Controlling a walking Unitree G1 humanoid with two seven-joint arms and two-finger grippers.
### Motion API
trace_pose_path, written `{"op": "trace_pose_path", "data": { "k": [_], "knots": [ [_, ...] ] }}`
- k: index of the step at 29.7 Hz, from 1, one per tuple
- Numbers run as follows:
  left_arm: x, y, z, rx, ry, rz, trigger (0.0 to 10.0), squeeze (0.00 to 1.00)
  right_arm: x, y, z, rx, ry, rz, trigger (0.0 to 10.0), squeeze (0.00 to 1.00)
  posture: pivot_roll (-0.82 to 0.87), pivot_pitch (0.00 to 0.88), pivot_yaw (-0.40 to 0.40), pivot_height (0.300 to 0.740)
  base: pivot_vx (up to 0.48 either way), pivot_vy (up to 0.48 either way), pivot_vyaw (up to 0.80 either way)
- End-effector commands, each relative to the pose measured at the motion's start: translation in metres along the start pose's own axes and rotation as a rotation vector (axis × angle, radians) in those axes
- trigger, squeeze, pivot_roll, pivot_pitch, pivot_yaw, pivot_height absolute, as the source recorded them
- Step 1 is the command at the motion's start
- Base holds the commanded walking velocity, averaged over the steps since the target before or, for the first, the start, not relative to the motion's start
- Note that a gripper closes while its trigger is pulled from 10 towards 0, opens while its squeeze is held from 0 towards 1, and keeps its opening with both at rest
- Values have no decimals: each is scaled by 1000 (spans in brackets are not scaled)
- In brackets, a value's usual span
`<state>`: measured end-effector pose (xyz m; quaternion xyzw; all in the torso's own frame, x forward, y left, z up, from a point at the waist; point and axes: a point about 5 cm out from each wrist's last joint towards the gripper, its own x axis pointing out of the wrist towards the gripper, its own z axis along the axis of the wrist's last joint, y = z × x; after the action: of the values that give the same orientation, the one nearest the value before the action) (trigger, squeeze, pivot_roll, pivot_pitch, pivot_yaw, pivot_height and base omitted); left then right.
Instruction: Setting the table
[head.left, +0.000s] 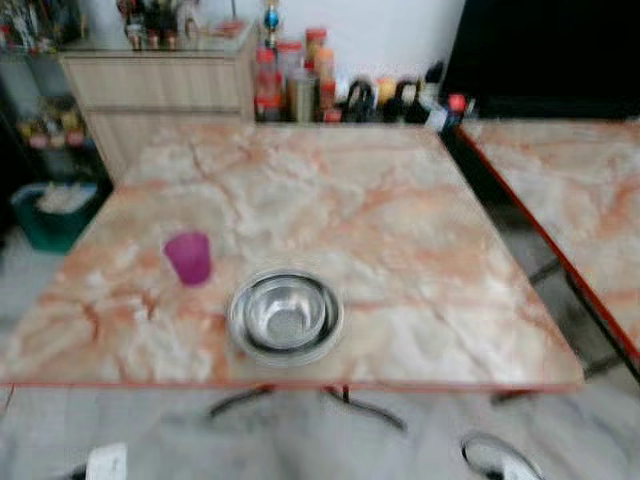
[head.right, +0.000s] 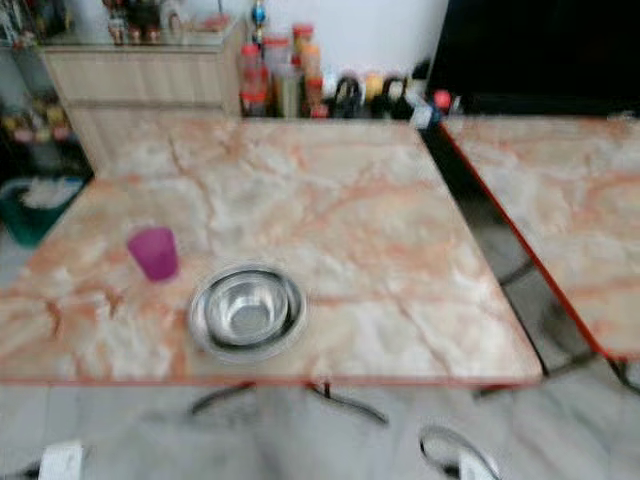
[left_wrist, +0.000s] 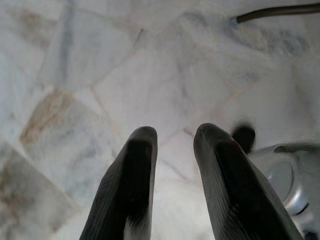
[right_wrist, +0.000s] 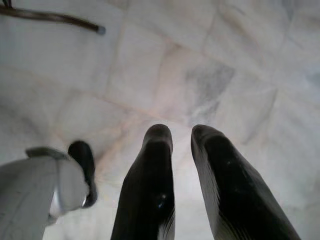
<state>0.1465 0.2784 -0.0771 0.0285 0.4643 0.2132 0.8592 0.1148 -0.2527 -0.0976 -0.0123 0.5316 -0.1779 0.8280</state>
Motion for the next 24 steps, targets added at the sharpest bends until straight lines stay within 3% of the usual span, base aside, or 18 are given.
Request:
{"op": "trace_pose_path", "data": {
  "k": [1,9,16,24],
  "knots": [
    [1,4,3,9,3,3,10000,0,1,6,11,27,-34,17,10000,0,35,0,-17,732,0,-371,0],
    [1,1,3,9,6,-2,10000,0,1,7,12,59,-52,23,10000,0,29,0,-13,732,0,-369,0],
    [1,1,3,17,6,-10,10000,0,1,7,12,17,-36,19,10000,0,28,0,-12,732,172,-366,119],
    [1,-1,2,23,10,-18,10000,0,1,8,12,40,-34,29,10000,0,31,0,-13,732,60,-367,0]
  ]
}}
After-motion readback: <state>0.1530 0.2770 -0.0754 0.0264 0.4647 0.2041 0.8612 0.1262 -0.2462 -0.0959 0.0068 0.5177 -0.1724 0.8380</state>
